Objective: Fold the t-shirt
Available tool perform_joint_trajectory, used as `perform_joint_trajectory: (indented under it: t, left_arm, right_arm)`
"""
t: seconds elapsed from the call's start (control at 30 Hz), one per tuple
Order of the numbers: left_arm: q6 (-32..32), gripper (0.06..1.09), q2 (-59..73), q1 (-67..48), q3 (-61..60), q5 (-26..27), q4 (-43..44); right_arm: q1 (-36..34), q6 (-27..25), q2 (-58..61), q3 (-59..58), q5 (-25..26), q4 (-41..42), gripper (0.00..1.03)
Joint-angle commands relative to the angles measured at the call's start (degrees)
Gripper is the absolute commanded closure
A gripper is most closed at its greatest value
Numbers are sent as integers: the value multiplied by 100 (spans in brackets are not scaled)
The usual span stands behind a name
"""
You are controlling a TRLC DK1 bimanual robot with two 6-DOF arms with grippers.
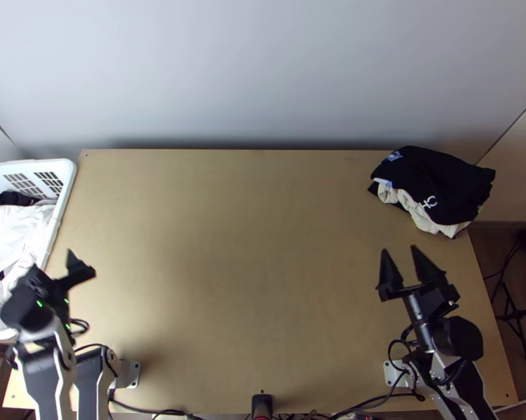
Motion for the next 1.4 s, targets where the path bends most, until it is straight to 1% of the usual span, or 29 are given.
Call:
perform_joint_trajectory:
  t: [0.0,0.07,0.1,0.13,0.17,0.2,0.27,0.33,0.47,0.5,0.57,0.63,0.73,0.83,0.9,1.0,1.03,1.13,1.2,1.27,1.37]
  left_arm:
    - [114,10,2177,987,1581,-108,193]
    - [88,10,2897,1339,2170,-99,246]
    - [79,10,3222,1409,2416,-108,342]
    - [88,10,3539,1514,2601,-108,465]
    - [79,10,3759,1558,2697,-108,509]
    - [71,10,3970,1576,2741,-108,641]
    - [53,11,4224,1593,2776,-99,914]
    - [229,11,4356,1593,2750,-117,1212]
    - [501,11,5226,1839,2715,-152,2267]
    - [536,11,5508,1936,2759,-152,2417]
    - [554,11,6097,2156,2961,-170,2469]
    - [598,11,6624,2367,3225,-170,2206]
    - [1037,11,7292,2595,3611,-178,1740]
    - [1116,11,7942,2762,4112,-178,1230]
    - [985,11,8408,2850,4490,-170,835]
    - [730,11,9067,2912,4974,-205,580]
    - [659,11,9305,2912,5228,-293,430]
    - [281,11,10060,2956,6301,-354,-352]
    - [79,11,10649,2973,7074,-363,-897]
    - [-96,11,11185,2982,7725,-363,-1415]
    - [-228,11,11774,2973,8287,-354,-1969]
  right_arm:
    - [-229,-549,1100,792,411,-69,4]
    - [-159,-584,1706,1232,411,-509,4]
    - [-115,-716,2137,1504,402,-658,4]
    - [-36,-857,2594,1996,402,-1388,4]
    - [-18,-839,3025,2392,393,-1924,4]
    - [-203,-707,3411,2717,393,-2267,4]
    - [-440,-224,3974,3288,393,-2961,4]
    - [-519,-153,4123,3552,393,-2935,4]
    - [-546,-39,4070,3684,411,-2240,4]
    - [-528,-48,4088,3763,437,-2240,4]
    - [-511,-83,4220,3983,666,-2328,4]
    - [-493,-92,4299,4158,683,-2513,4]
    - [-449,-118,4325,4360,727,-2882,4]
    - [-423,-136,4325,4527,710,-3260,4]
    - [-423,-145,4325,4659,639,-3576,4]
    - [-396,-408,4317,4694,604,-3858,4]
    - [-388,-443,4308,4694,604,-3998,4]
    - [-352,-725,4202,4694,604,-4482,4]
    - [-344,-821,4088,4694,543,-4754,4]
    - [-291,-830,4062,4677,525,-4807,4]
    - [-300,-839,4141,4686,525,-4816,4]
